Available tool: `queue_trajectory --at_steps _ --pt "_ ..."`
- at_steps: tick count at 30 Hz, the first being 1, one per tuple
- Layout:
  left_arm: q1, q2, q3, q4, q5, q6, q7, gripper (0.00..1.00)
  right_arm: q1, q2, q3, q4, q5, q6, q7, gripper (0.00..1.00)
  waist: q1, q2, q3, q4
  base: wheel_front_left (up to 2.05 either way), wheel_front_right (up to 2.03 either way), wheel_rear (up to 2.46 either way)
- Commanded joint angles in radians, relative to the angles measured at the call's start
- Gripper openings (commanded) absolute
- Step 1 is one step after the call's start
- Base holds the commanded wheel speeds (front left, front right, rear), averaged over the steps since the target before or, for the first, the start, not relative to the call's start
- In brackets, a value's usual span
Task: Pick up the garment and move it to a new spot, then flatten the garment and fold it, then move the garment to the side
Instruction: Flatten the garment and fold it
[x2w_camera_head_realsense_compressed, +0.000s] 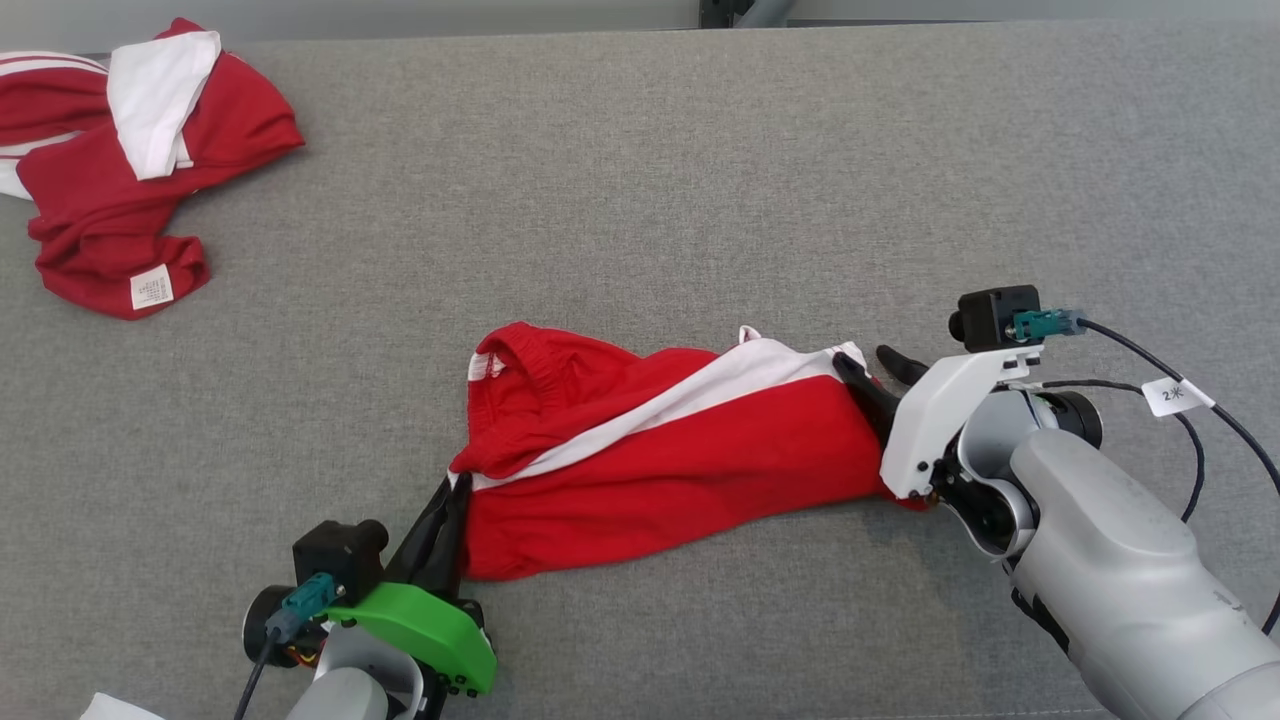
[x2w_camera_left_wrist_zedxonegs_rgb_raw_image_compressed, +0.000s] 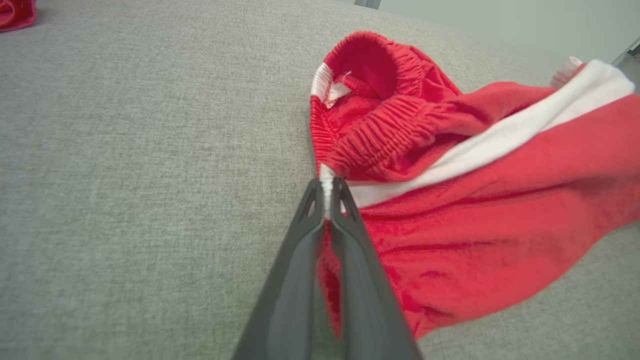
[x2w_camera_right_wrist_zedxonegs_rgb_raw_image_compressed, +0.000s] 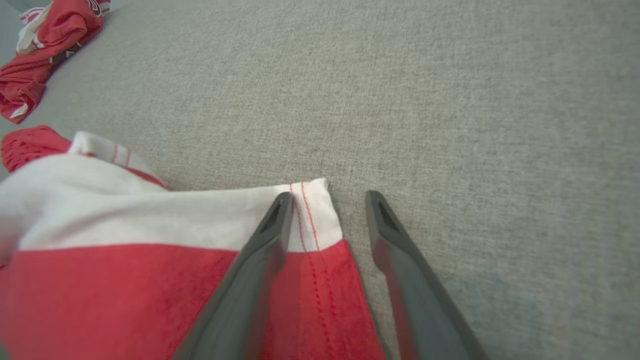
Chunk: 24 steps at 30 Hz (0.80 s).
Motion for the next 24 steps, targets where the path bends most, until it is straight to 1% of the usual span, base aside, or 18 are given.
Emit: queue_trajectory --at_steps 1,2,3,4,6,7,11,14,15,16,17,20,24 --pt "-0.019 -0.001 0.001 0.003 0.002 -0.005 -0.003 0.00 -0.013 -0.004 0.013 0.009 0.009 0.000 0.003 0.67 -0.0001 0.0061 0.003 0.002 0.00 0.00 0.00" --pt "-0.020 -0.001 0.000 0.005 0.003 -0.006 -0.004 0.00 -0.019 -0.005 0.027 0.017 0.014 0.000 0.005 0.62 -0.0001 0.0061 0.004 0.003 0.00 0.00 0.00" --pt "-0.021 -0.002 -0.001 0.007 0.003 -0.007 -0.004 0.00 -0.025 -0.006 0.038 0.023 0.018 0.000 0.001 0.54 -0.0001 0.0061 0.005 0.004 0.00 0.00 0.00" --pt "-0.023 -0.003 -0.002 0.009 0.003 -0.008 -0.005 0.00 -0.031 -0.008 0.053 0.031 0.022 0.000 0.004 0.48 -0.0001 0.0061 0.006 0.005 0.00 0.00 0.00" --pt "-0.026 -0.005 -0.003 0.012 0.003 -0.008 -0.006 0.00 -0.040 -0.009 0.080 0.045 0.029 0.000 0.011 0.42 -0.0001 0.0061 0.006 0.007 0.00 0.00 0.00" --pt "-0.028 -0.005 -0.003 0.014 0.003 -0.008 -0.007 0.00 -0.045 -0.009 0.093 0.052 0.034 0.000 0.014 0.36 -0.0001 0.0061 0.006 0.008 0.00 0.00 0.00" --pt "-0.031 -0.008 -0.004 0.020 0.004 -0.009 -0.009 0.00 -0.059 -0.010 0.135 0.088 0.044 0.000 0.021 0.22 -0.0001 0.0061 0.008 0.011 0.00 0.00 0.00" --pt "-0.034 -0.008 -0.004 0.025 0.004 -0.009 -0.010 0.00 -0.066 -0.005 0.164 0.122 0.050 -0.001 0.029 0.15 -0.0001 0.0061 0.010 0.013 0.00 0.00 0.00" --pt "-0.035 -0.009 -0.004 0.027 0.004 -0.010 -0.010 0.00 -0.070 -0.004 0.170 0.133 0.052 -0.001 0.026 0.11 -0.0001 0.0061 0.010 0.014 0.00 0.00 0.00" --pt "-0.037 -0.009 -0.004 0.028 0.004 -0.010 -0.010 0.00 -0.073 -0.004 0.176 0.144 0.053 -0.001 0.023 0.03 -0.0001 0.0061 0.010 0.014 0.00 0.00 0.00" --pt "-0.038 -0.010 -0.005 0.030 0.004 -0.010 -0.011 0.00 -0.077 -0.003 0.183 0.153 0.056 -0.002 0.019 0.00 -0.0001 0.0061 0.010 0.015 0.00 0.00 0.00" --pt "-0.038 -0.010 -0.004 0.034 0.003 -0.012 -0.012 0.00 -0.091 0.001 0.195 0.173 0.064 -0.002 -0.003 0.00 -0.0001 0.0061 0.009 0.014 0.00 0.00 0.00" --pt "-0.036 -0.007 0.003 0.031 0.003 -0.011 -0.013 0.00 -0.112 -0.002 0.204 0.181 0.065 -0.002 -0.071 0.00 -0.0001 0.0061 0.001 0.008 0.00 0.00 0.00"
